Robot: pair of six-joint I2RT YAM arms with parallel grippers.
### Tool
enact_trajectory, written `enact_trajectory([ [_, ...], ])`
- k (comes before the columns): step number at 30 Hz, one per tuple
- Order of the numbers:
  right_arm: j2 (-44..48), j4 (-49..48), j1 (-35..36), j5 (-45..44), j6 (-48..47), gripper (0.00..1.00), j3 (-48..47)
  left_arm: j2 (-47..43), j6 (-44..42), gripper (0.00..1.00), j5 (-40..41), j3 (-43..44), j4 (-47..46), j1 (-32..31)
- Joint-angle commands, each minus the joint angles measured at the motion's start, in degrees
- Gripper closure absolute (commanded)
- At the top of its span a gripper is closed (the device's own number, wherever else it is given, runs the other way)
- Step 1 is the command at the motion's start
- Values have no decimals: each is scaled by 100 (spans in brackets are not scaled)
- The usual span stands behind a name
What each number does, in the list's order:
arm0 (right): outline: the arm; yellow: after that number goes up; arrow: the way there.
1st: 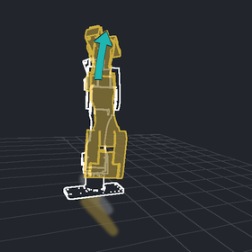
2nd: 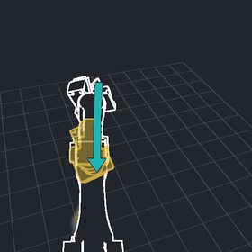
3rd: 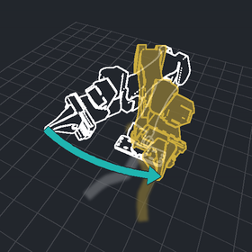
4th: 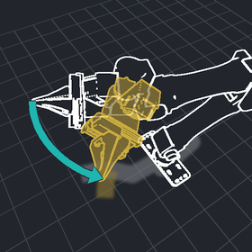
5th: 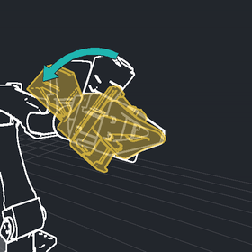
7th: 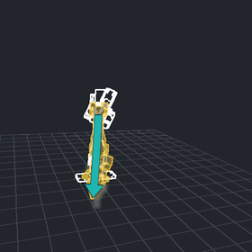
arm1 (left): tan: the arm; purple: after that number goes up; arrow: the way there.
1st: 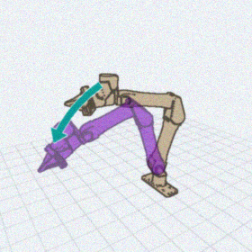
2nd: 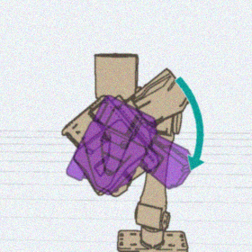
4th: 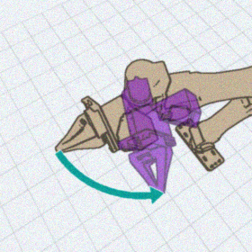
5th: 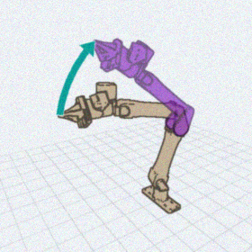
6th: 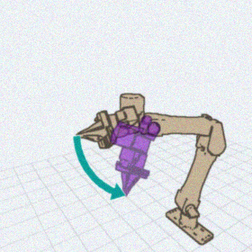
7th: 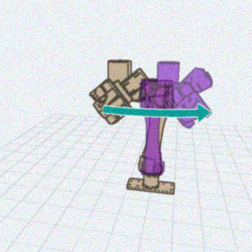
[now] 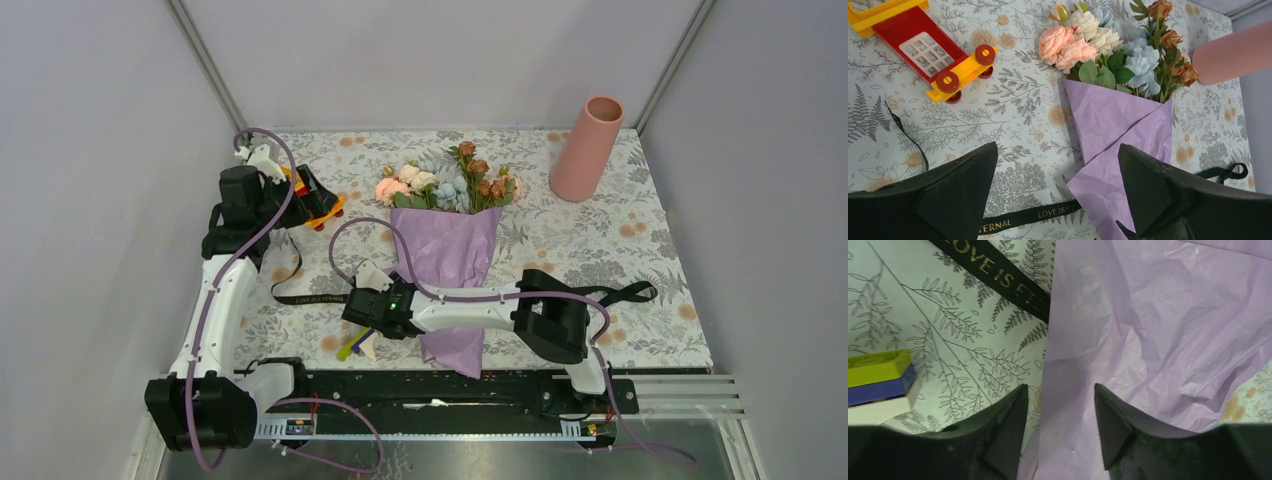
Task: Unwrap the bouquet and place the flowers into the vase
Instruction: Unfold the wrapping paper at the center of the board.
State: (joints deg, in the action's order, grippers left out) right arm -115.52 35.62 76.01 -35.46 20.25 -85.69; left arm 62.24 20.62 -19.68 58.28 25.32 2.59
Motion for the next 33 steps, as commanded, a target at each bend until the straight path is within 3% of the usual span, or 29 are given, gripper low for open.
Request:
enact_trajectory([
  [1, -135, 226, 37, -457, -54, 46, -279, -78, 65, 1, -256, -63, -379, 51],
  [8, 51, 352, 63, -715, -61, 69, -346, -71, 82, 1, -289, -71, -397, 75],
  [13, 459, 637, 65, -1043, 93, 100, -314, -69, 91, 1, -305, -80, -397, 83],
  [22, 1748, 1231, -252, -1742, 845, 100, 564, -46, 126, 1, -346, -98, -422, 84],
  [33, 4139, 782, -2544, -1312, 1941, 99, 3198, 89, 257, 2, -150, -143, -383, 26],
])
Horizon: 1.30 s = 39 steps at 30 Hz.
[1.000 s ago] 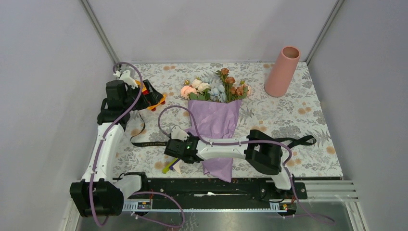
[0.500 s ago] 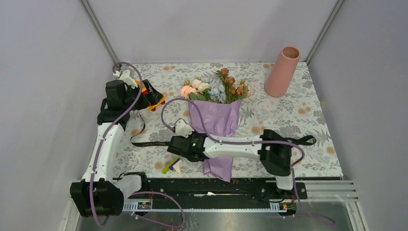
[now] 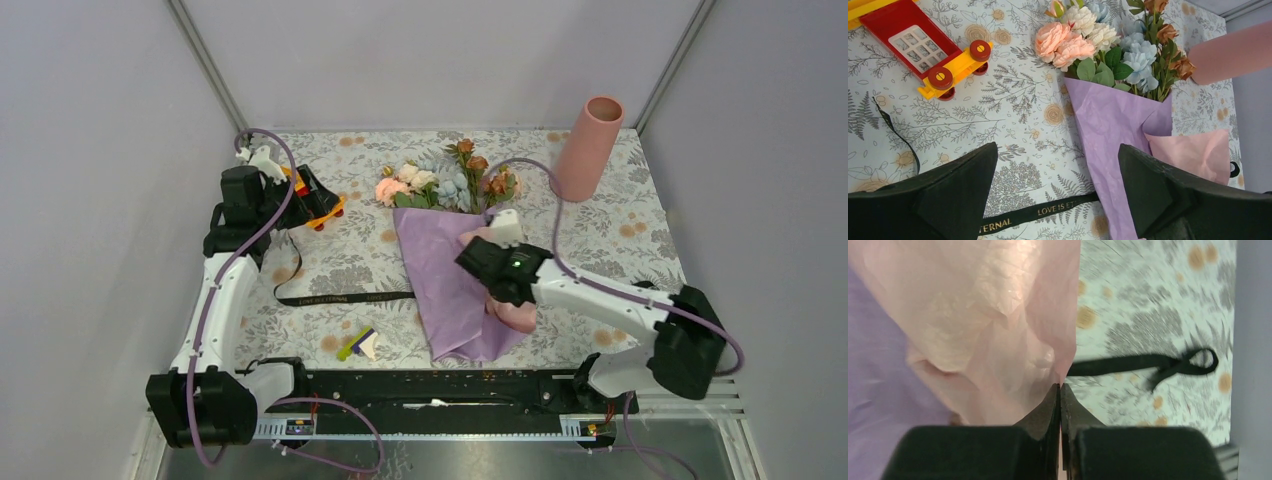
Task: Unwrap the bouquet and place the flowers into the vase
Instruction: Unfold the wrapping paper at the center of the board.
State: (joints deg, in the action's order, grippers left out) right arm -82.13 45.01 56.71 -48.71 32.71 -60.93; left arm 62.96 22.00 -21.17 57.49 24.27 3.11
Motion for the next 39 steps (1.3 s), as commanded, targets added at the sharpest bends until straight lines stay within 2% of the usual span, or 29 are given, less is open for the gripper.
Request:
enact_trajectory([
  [1, 1003, -269, -809, 172, 764, 93, 1017, 8, 116, 2, 67, -79, -290, -88],
  [2, 1195, -345, -981, 303, 834, 88, 1213, -2, 100, 2, 154, -92, -296, -182],
  [4, 1522, -444, -1224, 498, 947, 70, 1505, -12, 116, 2, 312, -117, -292, -403],
  [8, 2121, -409, -1442, 585, 1091, 51, 1752, -102, 634, 2, 382, -544, -709, -958],
  [12, 2726, 35, -1482, 236, 957, 37, 1536, -147, 1421, 2, 420, -1331, -1591, -1546],
  [16, 3300, 195, -1479, 234, 363, 26, 1118, 85, 1994, 2, 352, -1877, -2467, -1905],
  [20, 3691, 56, -1485, 1126, -152, 21, 742, 671, 2238, 3, 315, -2105, -3219, -2122],
  [25, 4087, -889, -1487, 3027, -511, 21, 615, 1672, 2592, 8, 22, -2208, -4241, -2324],
  [28, 4175, -1427, -1484, 3953, -669, 21, 558, 2146, 2546, 12, 77, -1990, -4218, -2421],
  [32, 3992, -1781, -1486, 4815, -783, 21, 319, 2685, 2552, 28, 53, -1753, -4293, -2505],
  [39, 3772, -2109, -1486, 5280, -791, 21, 197, 3372, 2904, 57, -250, -1646, -5065, -2602],
])
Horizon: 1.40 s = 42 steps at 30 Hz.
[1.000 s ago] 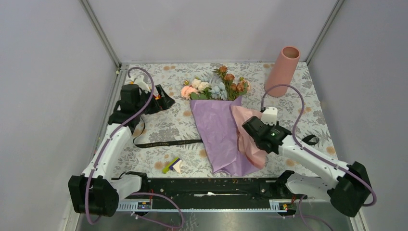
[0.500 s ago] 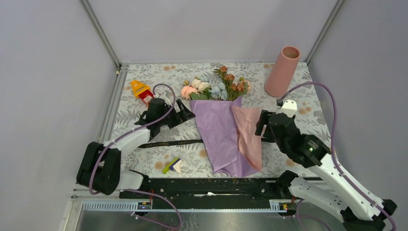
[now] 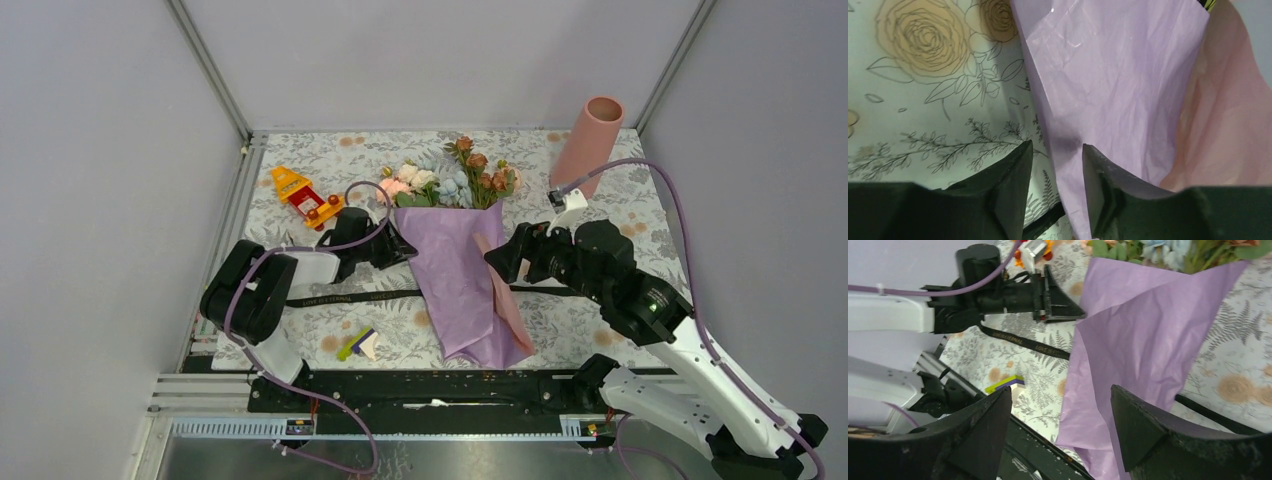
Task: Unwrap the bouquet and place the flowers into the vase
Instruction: Unfold the wrapping paper at the center of the board.
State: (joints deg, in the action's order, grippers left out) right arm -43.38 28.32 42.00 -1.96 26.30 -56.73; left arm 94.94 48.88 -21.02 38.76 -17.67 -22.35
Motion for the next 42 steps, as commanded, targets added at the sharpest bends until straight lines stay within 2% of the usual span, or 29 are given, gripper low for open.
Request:
enact_trajectory([
  [1, -150, -458, -9, 699, -163, 21, -233, 215, 237, 59, -263, 247, -908, -65],
  [7, -589, -659, 5, 760, 36, 21, -164, 380, 391, 87, -303, 249, -1182, -85],
  [10, -991, -688, 337, 591, 12, 21, -408, 373, 477, 99, -316, 197, -1339, -93],
  [17, -2199, -646, 1679, -565, -295, 22, -1341, 186, 561, 100, -335, 63, -1533, -94],
  [21, -3020, -737, 2064, -1315, -82, 24, -1387, 107, 593, 100, -342, 52, -1552, -94],
  [30, -4562, -37, 2072, -3121, 559, 37, -1493, -32, 579, 100, -287, -11, -1567, -90],
  [38, -4825, 484, 1604, -3586, 955, 39, -943, -184, 603, 100, 125, -231, -1775, -85],
  [42, -4835, 900, 1416, -4143, 1022, 39, -691, -233, 585, 100, 247, -286, -1781, -81],
])
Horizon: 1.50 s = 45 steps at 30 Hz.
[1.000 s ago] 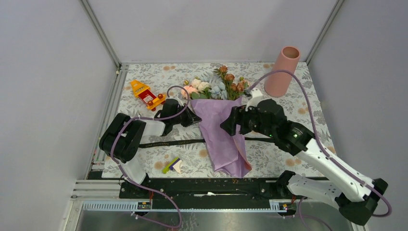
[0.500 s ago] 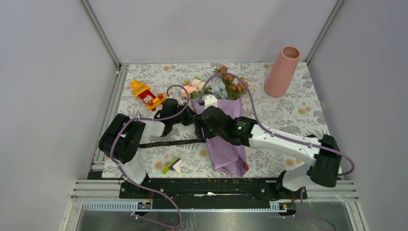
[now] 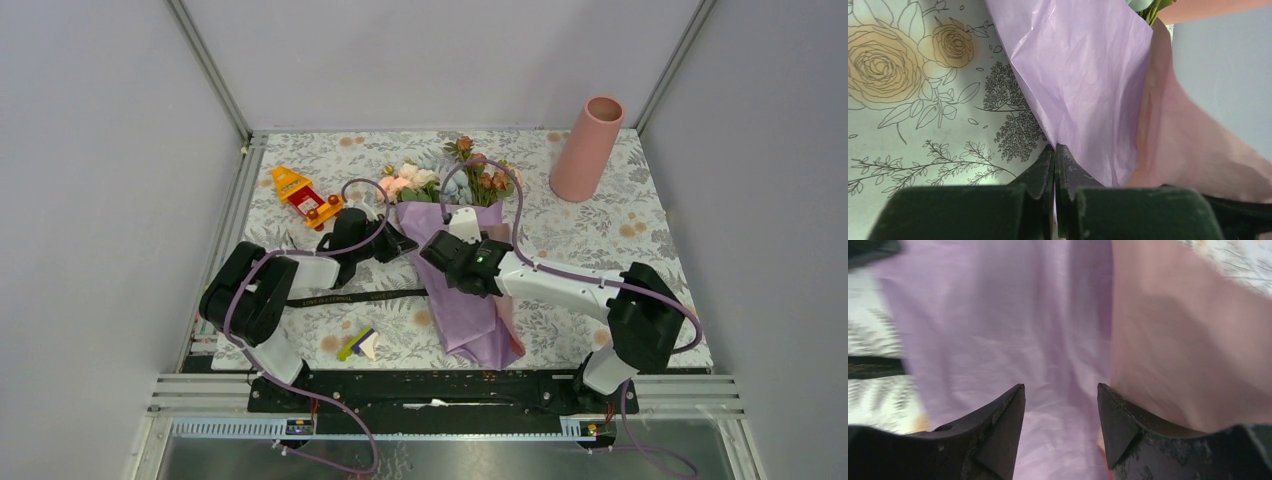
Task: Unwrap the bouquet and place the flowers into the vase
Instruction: Unfold the wrapping paper at the center of the board.
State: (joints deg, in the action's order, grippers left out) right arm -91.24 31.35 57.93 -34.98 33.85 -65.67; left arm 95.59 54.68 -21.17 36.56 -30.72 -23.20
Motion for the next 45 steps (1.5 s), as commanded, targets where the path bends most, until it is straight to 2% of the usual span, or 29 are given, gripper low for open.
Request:
enact_trajectory([
  [1, -18, 720, -236, -965, 311, 39, 249, -311, 0, 100, 273, -72, -470, 7],
  [6, 352, 864, -710, -1200, 479, 38, 873, -331, -69, 100, 328, -134, -489, 25],
  [11, 831, -93, -1321, -328, 377, 38, 1855, -320, -124, 100, 307, -232, -542, 86],
  [16, 994, -956, -1400, 524, 214, 40, 2202, -228, -142, 100, 198, -228, -633, 114],
  [24, 749, -1403, -1442, 1030, -157, 42, 1945, -216, -208, 100, 172, -176, -610, 117],
  [30, 298, -1623, -1749, 1608, 26, 42, 1972, -124, -192, 100, 235, -109, -656, 114],
  [36, -5, -1378, -2011, 1549, 161, 42, 1923, 2, -214, 100, 295, 22, -657, 129],
  [42, 202, -1094, -2461, 1454, 343, 40, 2085, 248, -356, 100, 348, 379, -495, 159],
  [45, 325, -1119, -2806, 1687, 339, 38, 2208, 391, -386, 100, 425, 596, -453, 158],
])
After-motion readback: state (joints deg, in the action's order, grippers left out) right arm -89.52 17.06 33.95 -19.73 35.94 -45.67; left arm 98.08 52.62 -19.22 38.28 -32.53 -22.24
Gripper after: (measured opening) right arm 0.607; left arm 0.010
